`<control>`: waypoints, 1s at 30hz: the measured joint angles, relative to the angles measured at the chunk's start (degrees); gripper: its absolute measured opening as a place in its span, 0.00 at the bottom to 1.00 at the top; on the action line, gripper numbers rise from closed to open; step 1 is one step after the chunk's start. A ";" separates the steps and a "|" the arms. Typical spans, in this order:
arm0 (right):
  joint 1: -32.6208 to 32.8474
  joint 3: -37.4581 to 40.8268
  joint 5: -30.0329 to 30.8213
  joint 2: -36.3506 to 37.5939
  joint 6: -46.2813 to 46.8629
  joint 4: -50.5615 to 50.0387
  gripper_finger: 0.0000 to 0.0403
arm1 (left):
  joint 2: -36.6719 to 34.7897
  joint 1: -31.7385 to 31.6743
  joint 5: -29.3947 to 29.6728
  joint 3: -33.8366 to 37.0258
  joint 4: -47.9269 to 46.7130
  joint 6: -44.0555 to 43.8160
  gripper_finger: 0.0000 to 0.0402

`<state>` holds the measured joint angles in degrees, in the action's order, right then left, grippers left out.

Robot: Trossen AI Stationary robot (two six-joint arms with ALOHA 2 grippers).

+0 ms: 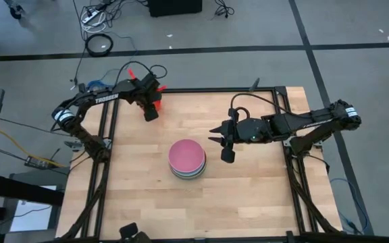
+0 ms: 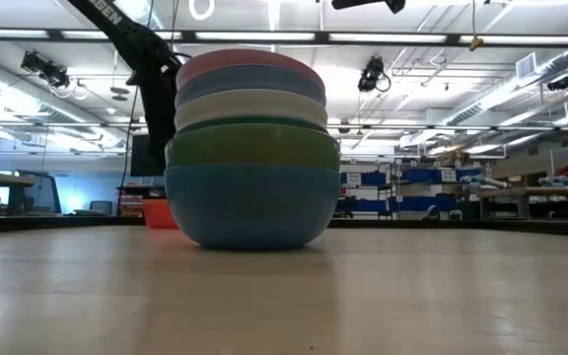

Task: Nest bowls inside each other
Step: Stack the orange bowl on top of the pink bowl

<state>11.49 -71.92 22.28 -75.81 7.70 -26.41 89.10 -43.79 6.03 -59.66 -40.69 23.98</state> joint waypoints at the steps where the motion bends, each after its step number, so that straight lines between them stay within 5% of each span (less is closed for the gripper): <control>1: 0.00 0.00 0.00 0.00 0.00 -0.01 0.26 | 0.07 0.00 -0.14 0.00 -0.13 -0.06 0.32; 30: -2.20 0.00 -1.16 0.00 1.55 0.17 0.26 | 2.45 0.00 0.34 0.00 -1.26 -6.16 0.31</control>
<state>9.28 -71.92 21.12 -75.81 9.25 -26.24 91.55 -43.79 6.37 -59.66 -41.95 17.83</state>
